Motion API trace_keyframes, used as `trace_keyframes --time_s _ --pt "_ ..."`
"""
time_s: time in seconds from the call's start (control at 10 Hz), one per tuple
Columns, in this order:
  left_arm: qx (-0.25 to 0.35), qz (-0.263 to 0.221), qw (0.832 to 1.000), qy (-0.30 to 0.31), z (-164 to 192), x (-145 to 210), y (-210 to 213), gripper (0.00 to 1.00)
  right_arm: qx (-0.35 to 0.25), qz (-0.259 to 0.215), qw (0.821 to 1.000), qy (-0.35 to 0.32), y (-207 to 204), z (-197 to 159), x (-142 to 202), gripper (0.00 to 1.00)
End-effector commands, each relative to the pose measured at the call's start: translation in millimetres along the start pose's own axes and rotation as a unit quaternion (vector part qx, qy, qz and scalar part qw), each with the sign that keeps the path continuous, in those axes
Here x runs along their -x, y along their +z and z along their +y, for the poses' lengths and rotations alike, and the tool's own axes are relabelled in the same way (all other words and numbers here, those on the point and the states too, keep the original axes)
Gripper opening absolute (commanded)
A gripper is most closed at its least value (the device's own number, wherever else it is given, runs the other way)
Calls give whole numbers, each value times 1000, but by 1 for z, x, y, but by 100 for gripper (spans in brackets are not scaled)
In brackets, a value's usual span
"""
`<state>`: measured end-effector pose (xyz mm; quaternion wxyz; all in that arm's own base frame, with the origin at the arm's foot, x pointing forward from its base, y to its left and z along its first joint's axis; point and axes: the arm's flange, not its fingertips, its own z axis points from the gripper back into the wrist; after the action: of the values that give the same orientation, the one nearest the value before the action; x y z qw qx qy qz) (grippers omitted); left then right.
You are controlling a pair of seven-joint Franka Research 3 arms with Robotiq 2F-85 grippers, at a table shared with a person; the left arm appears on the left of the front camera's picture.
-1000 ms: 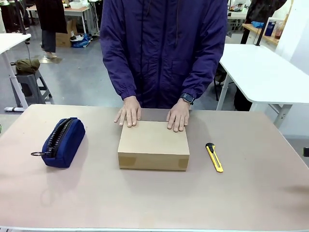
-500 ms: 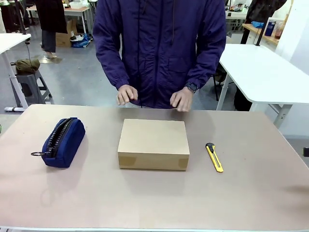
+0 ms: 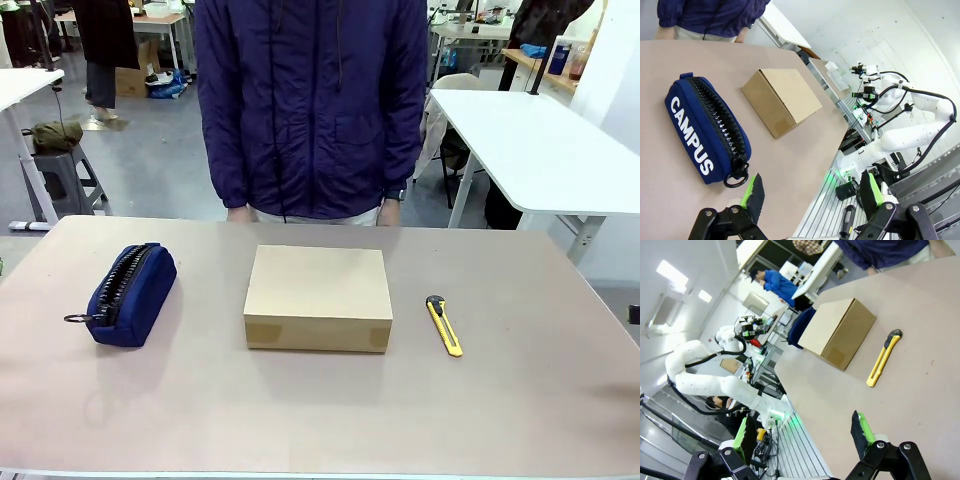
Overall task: Pack the item into the box.
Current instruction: Close the Mailer Box.
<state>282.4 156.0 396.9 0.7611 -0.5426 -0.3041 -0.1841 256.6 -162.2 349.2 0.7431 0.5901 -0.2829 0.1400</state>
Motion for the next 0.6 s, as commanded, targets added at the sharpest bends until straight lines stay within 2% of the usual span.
trace_keyframes --time_s 0.0,0.5 --pt "1 5 1000 -2 -4 1 1 100 2 0 1000 5 0 2 -2 100" --pt "1 5 1000 -2 -4 1 1 100 2 0 1000 5 0 2 -2 100"
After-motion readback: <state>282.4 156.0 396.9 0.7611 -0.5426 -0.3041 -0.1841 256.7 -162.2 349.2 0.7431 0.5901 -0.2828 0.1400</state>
